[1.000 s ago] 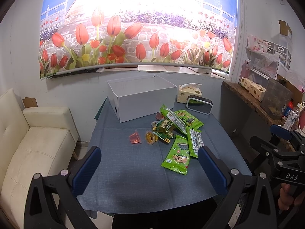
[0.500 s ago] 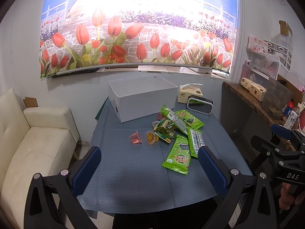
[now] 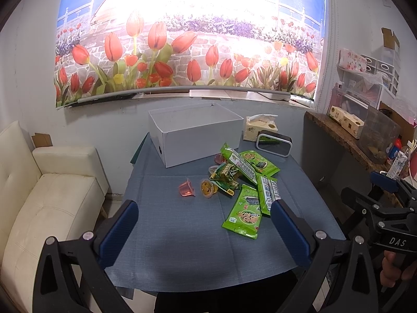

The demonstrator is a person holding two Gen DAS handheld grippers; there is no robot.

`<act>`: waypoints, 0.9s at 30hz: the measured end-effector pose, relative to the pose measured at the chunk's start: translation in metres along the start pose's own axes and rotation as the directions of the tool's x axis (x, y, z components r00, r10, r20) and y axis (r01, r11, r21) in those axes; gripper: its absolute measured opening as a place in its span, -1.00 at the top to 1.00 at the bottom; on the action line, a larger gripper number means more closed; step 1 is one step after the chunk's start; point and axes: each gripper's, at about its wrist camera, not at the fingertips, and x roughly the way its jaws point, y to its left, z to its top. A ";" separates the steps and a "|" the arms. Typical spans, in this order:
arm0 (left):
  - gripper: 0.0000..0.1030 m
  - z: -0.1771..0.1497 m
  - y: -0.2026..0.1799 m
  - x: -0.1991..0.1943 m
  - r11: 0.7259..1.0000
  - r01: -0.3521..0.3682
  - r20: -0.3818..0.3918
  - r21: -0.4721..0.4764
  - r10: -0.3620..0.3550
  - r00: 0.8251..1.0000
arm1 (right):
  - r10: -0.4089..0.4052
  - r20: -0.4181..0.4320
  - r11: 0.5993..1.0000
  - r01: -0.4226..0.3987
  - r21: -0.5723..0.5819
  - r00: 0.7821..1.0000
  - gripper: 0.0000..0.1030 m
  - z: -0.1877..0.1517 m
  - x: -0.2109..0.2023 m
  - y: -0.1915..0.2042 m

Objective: Organize snacks

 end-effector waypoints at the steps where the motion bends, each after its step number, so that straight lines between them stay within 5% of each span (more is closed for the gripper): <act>1: -1.00 0.000 0.000 0.000 1.000 -0.001 0.000 0.000 0.001 1.000 | 0.001 -0.001 1.000 -0.001 0.002 1.000 -1.00 0.000 0.001 0.000; 24: -1.00 -0.002 -0.004 0.004 1.000 -0.010 -0.005 0.007 0.010 1.000 | -0.040 -0.037 0.999 0.041 0.022 0.999 -1.00 0.000 0.019 -0.005; 27: -1.00 -0.005 -0.001 0.009 1.000 -0.006 -0.012 -0.001 0.006 1.000 | 0.082 -0.135 0.991 -0.067 0.113 0.987 -1.00 -0.004 0.065 -0.020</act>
